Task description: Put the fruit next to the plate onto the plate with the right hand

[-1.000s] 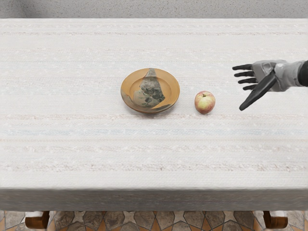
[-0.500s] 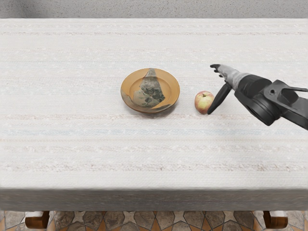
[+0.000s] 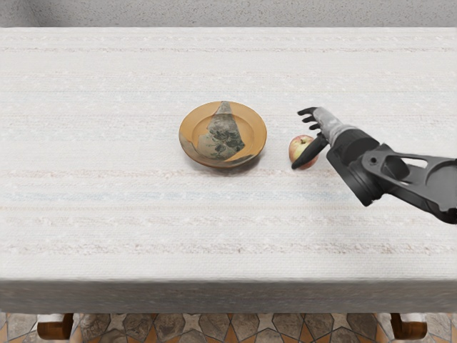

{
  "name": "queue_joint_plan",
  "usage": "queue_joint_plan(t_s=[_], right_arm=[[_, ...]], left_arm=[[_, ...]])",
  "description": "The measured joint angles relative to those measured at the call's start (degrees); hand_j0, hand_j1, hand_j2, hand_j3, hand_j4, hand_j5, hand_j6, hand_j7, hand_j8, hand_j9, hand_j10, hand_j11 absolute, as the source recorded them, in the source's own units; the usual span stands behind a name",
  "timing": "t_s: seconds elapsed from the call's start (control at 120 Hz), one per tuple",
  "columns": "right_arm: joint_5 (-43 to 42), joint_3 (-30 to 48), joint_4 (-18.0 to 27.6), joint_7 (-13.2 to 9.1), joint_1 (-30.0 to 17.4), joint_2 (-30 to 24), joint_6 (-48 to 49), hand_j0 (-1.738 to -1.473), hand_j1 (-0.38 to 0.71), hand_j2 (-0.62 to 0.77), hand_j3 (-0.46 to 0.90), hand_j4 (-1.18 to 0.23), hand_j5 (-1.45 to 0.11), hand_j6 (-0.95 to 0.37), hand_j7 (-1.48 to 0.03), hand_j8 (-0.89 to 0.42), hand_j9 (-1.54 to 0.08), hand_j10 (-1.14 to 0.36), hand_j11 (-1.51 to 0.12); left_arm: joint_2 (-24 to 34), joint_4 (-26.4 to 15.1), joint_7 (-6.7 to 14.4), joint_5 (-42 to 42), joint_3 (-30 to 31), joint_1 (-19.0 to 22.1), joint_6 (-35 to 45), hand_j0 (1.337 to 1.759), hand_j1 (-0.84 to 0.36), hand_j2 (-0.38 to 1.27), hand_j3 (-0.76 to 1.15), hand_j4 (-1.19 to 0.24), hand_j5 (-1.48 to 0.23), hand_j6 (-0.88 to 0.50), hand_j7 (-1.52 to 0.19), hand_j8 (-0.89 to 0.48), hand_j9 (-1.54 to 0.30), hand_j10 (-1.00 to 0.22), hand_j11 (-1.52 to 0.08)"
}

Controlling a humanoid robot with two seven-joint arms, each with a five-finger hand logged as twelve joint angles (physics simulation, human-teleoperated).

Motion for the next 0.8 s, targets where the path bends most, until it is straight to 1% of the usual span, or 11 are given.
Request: queue_joint_plan(t_s=[0.3, 0.475, 0.642, 0.767, 0.775, 0.8], right_arm=[[-0.24, -0.06, -3.88, 0.24, -1.38, 3.29, -1.72, -1.658, -0.07, -0.05, 0.0, -0.24, -0.31, -0.24, -0.31, -0.24, -0.31, -0.24, -0.31], [0.27, 0.04, -5.04, 0.45, -1.55, 4.08, -1.64, -1.658, 0.04, -0.06, 0.0, -0.33, -0.42, -0.33, -0.42, -0.33, -0.42, -0.33, -0.42], [0.31, 0.19, -5.33, 0.45, -1.66, 4.23, -1.5, -1.658, 0.13, -0.07, 0.0, -0.41, -0.51, -0.41, -0.52, -0.38, -0.52, -0.37, -0.52], [-0.34, 0.41, -5.43, 0.6, -2.37, 4.28, -1.29, -1.655, 0.17, -0.12, 0.0, -0.45, -0.55, -0.44, -0.56, -0.32, -0.58, -0.32, -0.59], [-0.31, 0.41, -5.43, 0.61, -2.41, 4.28, -1.28, -1.655, 0.17, -0.08, 0.0, -0.45, -0.55, -0.45, -0.56, -0.31, -0.59, -0.31, -0.59], [-0.31, 0.43, -5.47, 0.65, -2.51, 4.28, -1.25, -1.655, 0.18, -0.07, 0.0, -0.45, -0.56, -0.45, -0.57, -0.3, -0.59, -0.3, -0.6]], left_arm=[[0.0, 0.0, -0.01, 0.0, 0.0, 0.0, 0.0, 1.658, 0.34, 0.0, 0.0, -0.01, -0.01, -0.01, -0.01, -0.01, -0.01, -0.01, -0.01], [0.0, 0.0, -0.01, 0.0, 0.0, 0.0, 0.0, 1.658, 0.34, 0.0, 0.0, -0.01, -0.01, -0.01, -0.01, -0.01, -0.01, -0.01, -0.01], [0.0, 0.0, -0.01, 0.0, 0.0, 0.0, 0.01, 1.658, 0.34, 0.0, 0.0, -0.01, -0.01, -0.01, -0.01, -0.01, -0.01, -0.01, -0.01], [0.0, 0.0, -0.02, 0.0, -0.01, 0.0, 0.01, 1.658, 0.34, 0.0, 0.0, -0.01, -0.01, -0.01, -0.01, -0.01, -0.01, -0.01, -0.01], [0.0, 0.0, -0.02, 0.0, -0.01, 0.0, 0.01, 1.658, 0.34, 0.0, 0.0, -0.01, -0.01, -0.01, -0.01, -0.01, -0.01, -0.01, -0.01], [0.0, 0.0, -0.02, 0.0, -0.02, 0.0, 0.0, 1.658, 0.34, 0.0, 0.0, -0.01, -0.01, -0.01, -0.01, -0.01, -0.01, -0.01, -0.01]])
